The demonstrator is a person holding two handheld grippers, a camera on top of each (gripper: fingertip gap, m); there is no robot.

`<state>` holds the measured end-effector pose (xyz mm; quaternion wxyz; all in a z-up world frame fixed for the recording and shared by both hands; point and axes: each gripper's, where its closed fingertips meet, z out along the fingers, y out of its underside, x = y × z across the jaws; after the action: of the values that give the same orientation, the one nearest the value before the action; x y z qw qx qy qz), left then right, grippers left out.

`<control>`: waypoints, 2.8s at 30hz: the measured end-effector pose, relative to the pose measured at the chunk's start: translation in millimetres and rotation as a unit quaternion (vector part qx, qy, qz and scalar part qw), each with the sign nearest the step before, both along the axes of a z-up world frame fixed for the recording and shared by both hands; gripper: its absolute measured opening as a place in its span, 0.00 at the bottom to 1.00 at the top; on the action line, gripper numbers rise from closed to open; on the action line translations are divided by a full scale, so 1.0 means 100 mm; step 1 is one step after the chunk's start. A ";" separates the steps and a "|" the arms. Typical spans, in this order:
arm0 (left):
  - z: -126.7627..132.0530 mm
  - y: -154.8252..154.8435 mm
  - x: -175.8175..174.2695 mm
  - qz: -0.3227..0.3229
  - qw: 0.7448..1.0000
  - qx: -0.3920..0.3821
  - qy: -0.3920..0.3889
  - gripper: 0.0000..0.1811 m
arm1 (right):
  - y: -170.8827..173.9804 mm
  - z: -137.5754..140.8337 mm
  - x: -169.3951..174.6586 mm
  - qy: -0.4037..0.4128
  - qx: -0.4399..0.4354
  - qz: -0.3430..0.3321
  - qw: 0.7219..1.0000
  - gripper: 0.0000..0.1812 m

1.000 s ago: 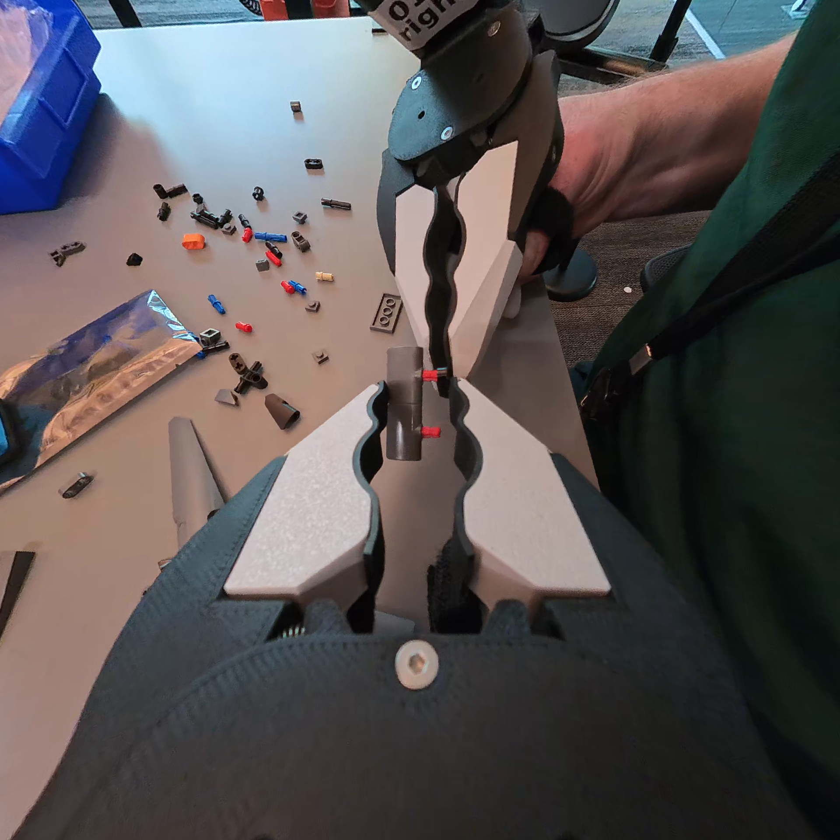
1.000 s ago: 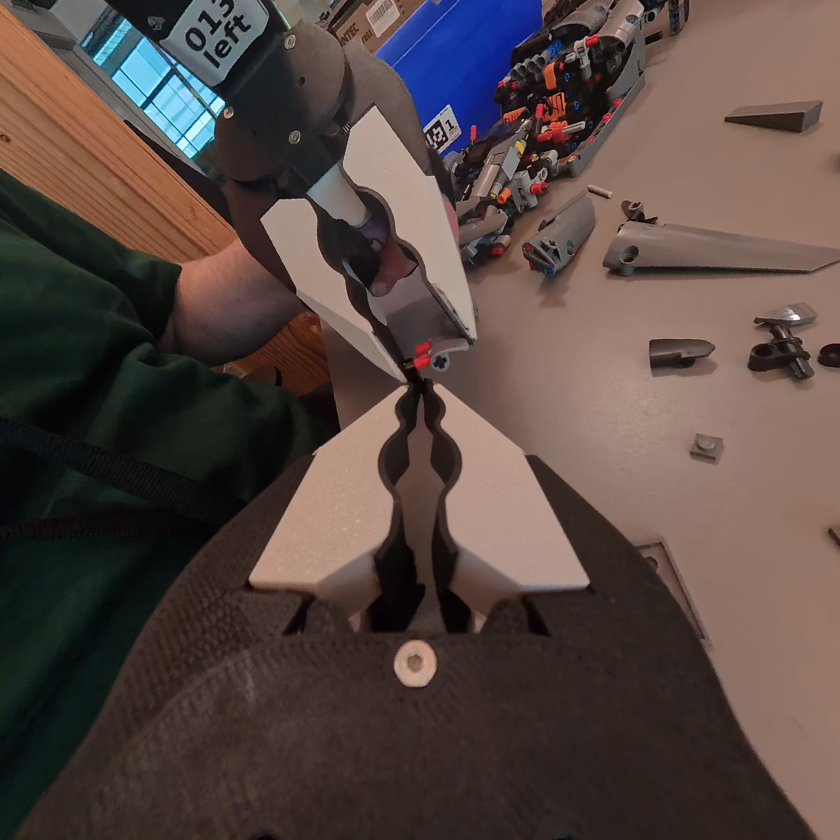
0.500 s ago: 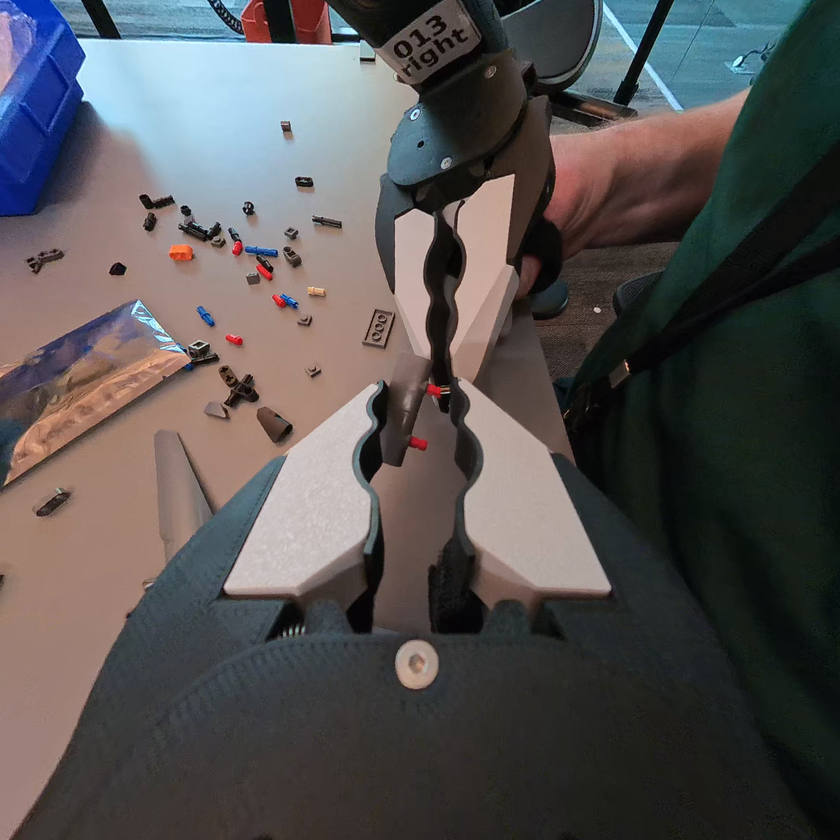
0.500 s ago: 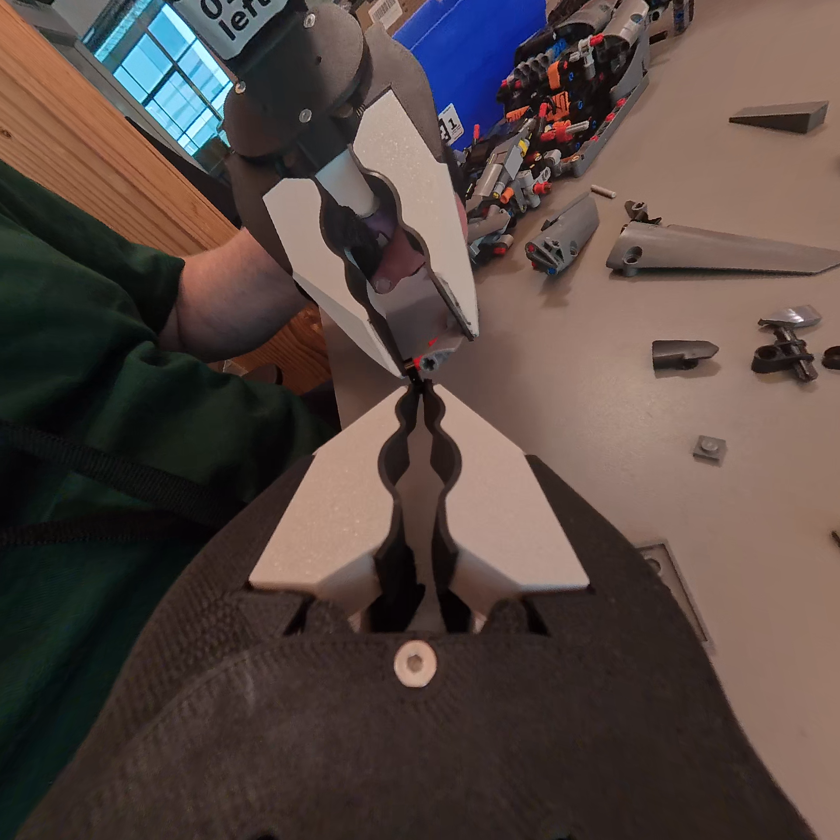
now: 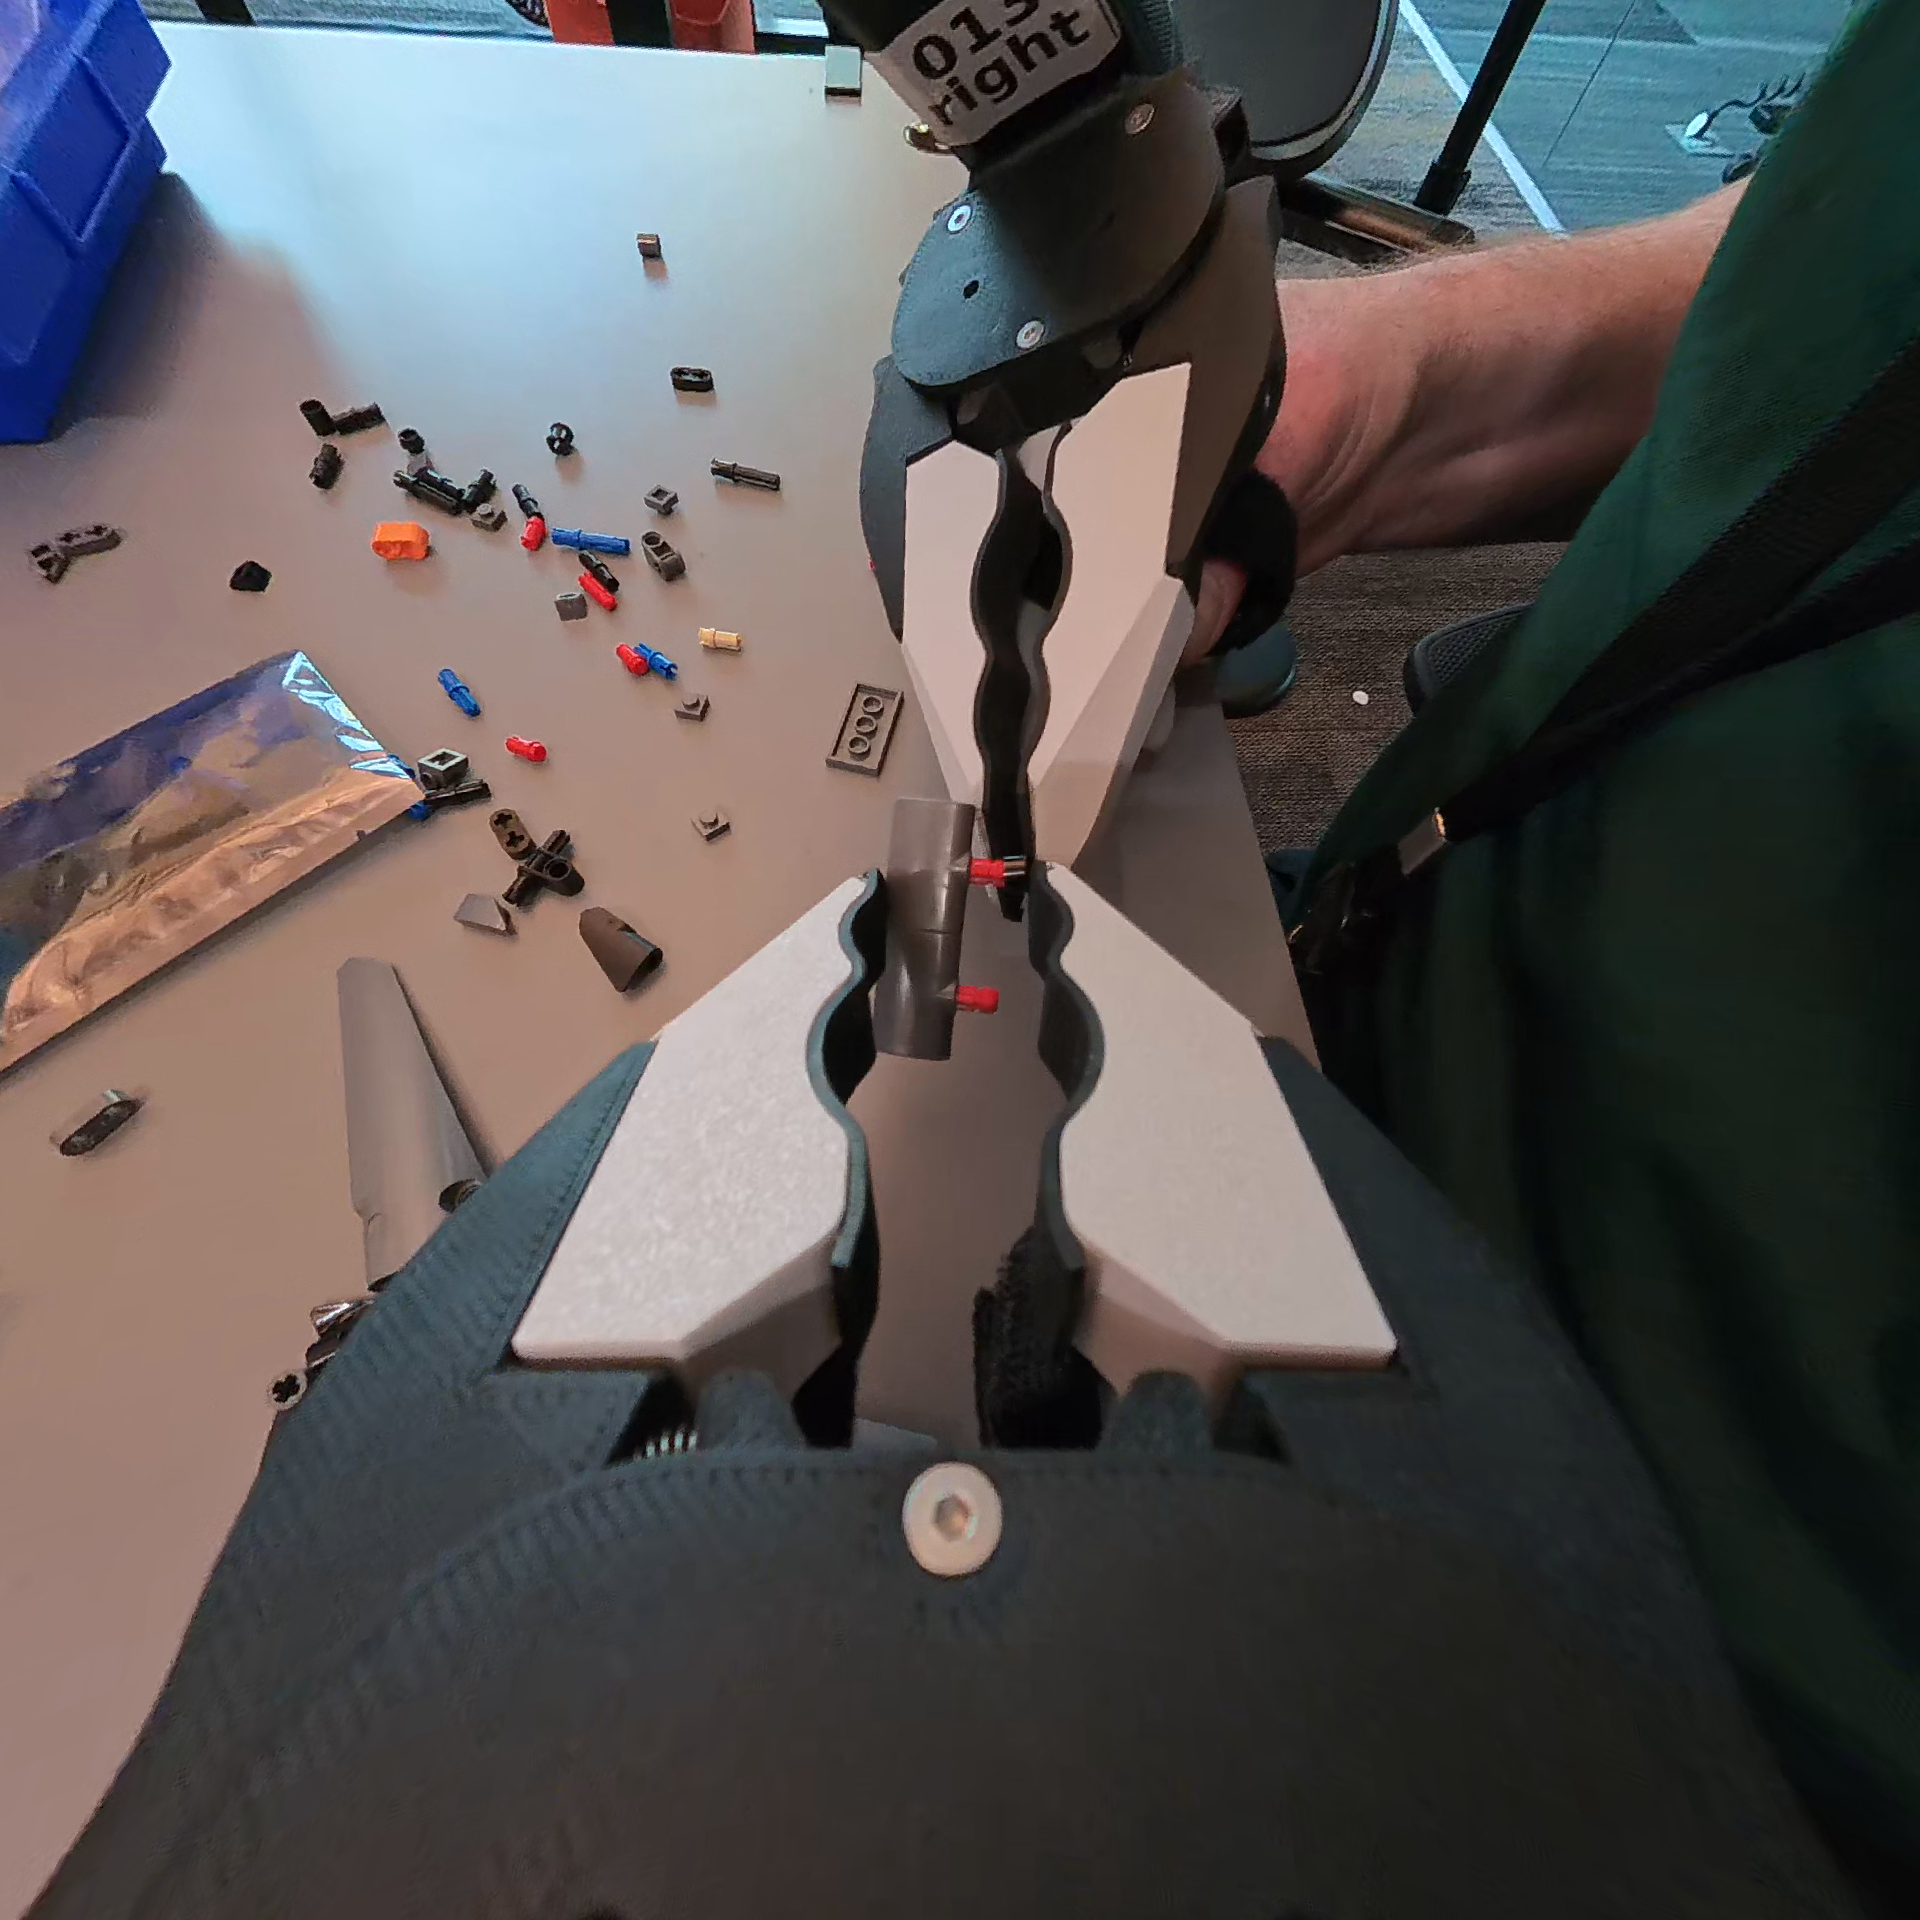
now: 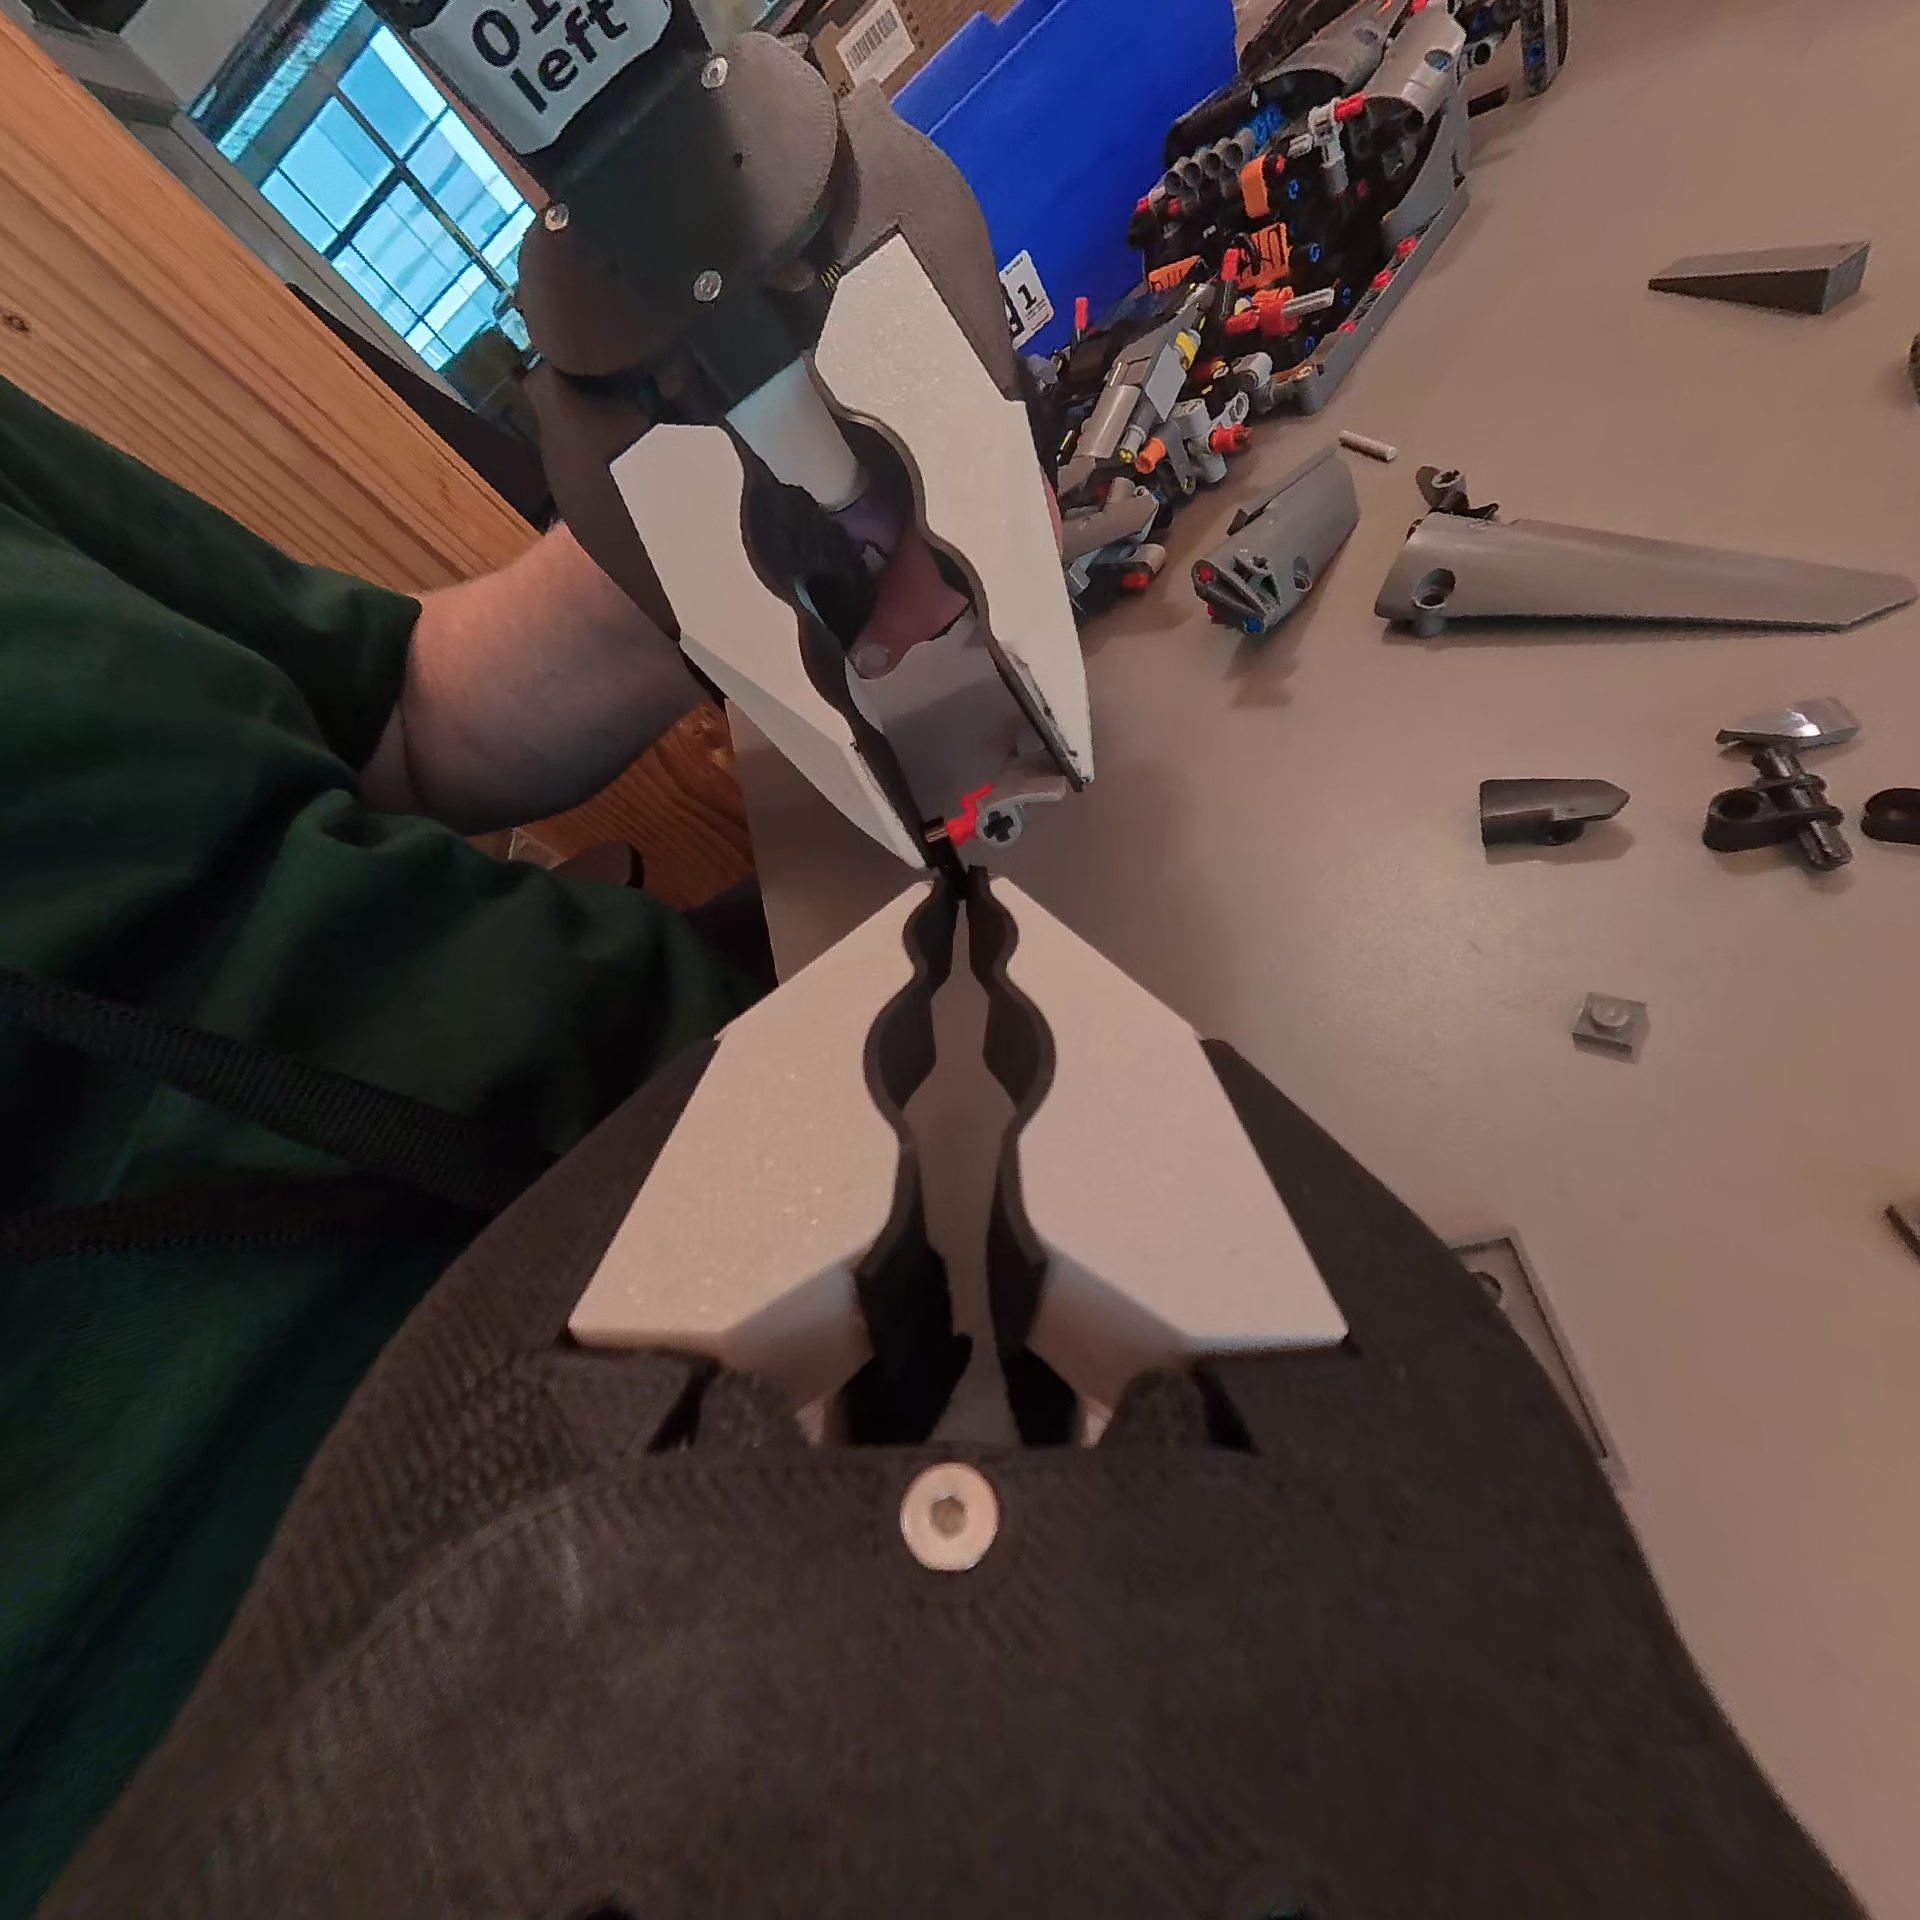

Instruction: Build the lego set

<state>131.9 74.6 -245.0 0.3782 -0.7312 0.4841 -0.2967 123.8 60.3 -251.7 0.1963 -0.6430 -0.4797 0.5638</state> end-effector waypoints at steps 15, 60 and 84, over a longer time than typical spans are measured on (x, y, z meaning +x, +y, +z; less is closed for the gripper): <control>0.01 0.02 0.00 0.006 1.000 0.017 0.003 0.13 | 0.02 0.01 0.00 0.003 -0.001 -0.006 1.000 0.01; 0.29 -0.10 -0.18 -0.001 0.997 0.058 -0.046 0.11 | -0.03 0.30 -0.23 0.026 0.181 -0.007 0.983 0.11; 0.73 -0.26 -0.79 0.027 0.993 0.107 -0.039 0.11 | -0.06 0.73 -0.85 0.036 0.358 0.040 0.932 0.21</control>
<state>53.3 49.0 -171.7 0.4804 -0.6873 0.4780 -0.2615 39.3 54.7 -178.7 0.4078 -0.4898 -0.6679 0.3844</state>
